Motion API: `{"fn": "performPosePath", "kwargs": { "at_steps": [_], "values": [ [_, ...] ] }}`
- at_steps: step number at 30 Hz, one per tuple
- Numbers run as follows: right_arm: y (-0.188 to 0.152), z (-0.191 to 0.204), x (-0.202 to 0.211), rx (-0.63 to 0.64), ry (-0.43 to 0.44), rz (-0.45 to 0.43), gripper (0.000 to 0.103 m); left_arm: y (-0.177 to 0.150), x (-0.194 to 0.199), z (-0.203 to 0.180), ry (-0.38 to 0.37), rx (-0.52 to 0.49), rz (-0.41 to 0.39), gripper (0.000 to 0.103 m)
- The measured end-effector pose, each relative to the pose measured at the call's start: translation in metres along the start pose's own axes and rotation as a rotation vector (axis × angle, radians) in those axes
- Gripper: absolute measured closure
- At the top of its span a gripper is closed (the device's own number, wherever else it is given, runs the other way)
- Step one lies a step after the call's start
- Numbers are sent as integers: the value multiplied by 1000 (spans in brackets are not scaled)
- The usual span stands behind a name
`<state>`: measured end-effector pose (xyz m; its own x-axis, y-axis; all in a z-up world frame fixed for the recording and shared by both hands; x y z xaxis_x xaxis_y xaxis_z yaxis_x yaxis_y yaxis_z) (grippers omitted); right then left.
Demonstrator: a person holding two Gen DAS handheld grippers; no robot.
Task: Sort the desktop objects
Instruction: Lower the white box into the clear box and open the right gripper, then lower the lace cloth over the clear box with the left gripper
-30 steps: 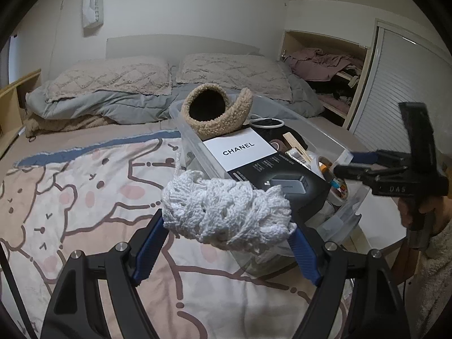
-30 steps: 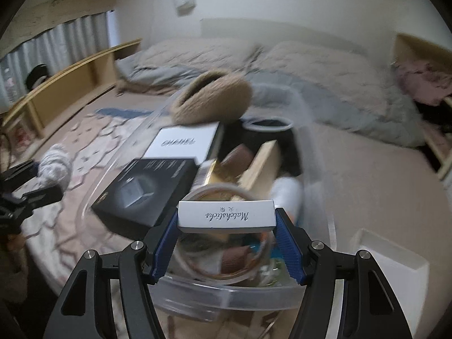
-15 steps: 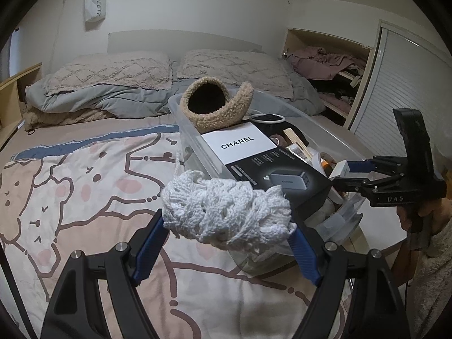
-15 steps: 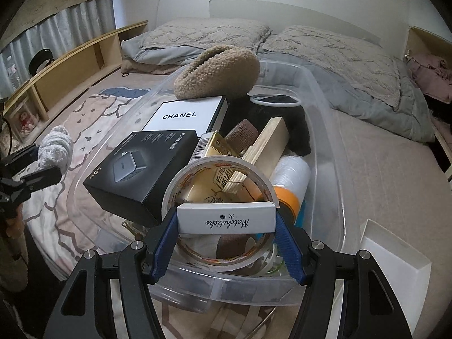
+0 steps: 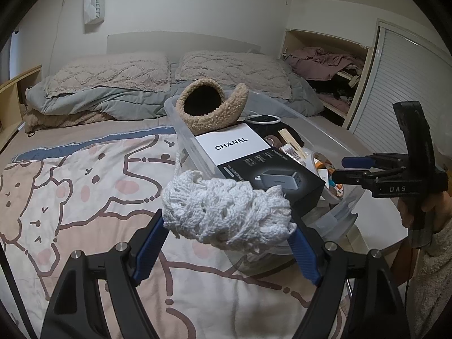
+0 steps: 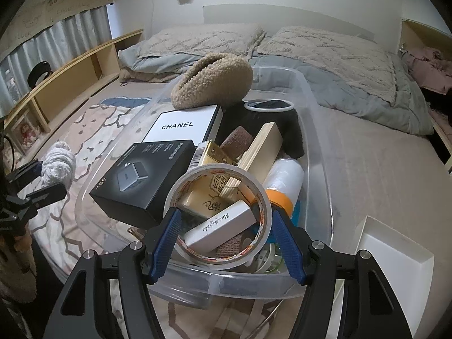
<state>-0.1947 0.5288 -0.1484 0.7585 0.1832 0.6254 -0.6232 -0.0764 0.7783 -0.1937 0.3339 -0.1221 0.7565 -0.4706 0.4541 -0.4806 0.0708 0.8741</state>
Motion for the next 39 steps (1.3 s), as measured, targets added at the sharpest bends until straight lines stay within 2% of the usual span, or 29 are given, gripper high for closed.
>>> {"fn": "performPosePath", "kwargs": {
  "at_steps": [5, 12, 13, 14, 15, 17, 18, 28, 39],
  "values": [
    [4, 1, 5, 14, -6, -16, 36, 1, 1, -2, 0, -4, 0, 22],
    [14, -6, 17, 9, -28, -85, 37, 10, -4, -11, -12, -24, -7, 22],
    [15, -8, 17, 6, -36, -99, 39, 12, -5, -13, -17, -27, -8, 22],
    [16, -10, 18, -2, -41, -114, 46, 14, -6, -15, -23, -28, -8, 22],
    [17, -13, 18, -15, -44, -122, 61, 17, -8, -18, -31, -30, -8, 22],
    [18, -19, 19, -50, -50, -131, 67, 22, -10, -23, -37, -38, -12, 22],
    [18, -20, 18, -52, -51, -131, 74, 26, -12, -25, -40, -42, -15, 22],
    [25, -21, 27, -54, -42, -161, 74, 62, -40, -48, -48, -37, -31, 22],
    [34, -32, 41, -91, -63, -198, 74, 75, -59, -77, -46, -93, -41, 22]
  ]
}}
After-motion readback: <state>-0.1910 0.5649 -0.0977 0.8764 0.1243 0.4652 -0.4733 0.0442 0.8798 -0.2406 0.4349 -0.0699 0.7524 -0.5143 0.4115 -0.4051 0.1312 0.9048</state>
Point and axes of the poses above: each gripper's, at about its wrist camera, not at the fingertips, and x roughly against the way its jaws point, z to its left, y to its top, the point moved 7 cm from there along -x, roughly the way its jaws point, and after that the axes turned 11 degrees about -z, right-handed, at the moved point
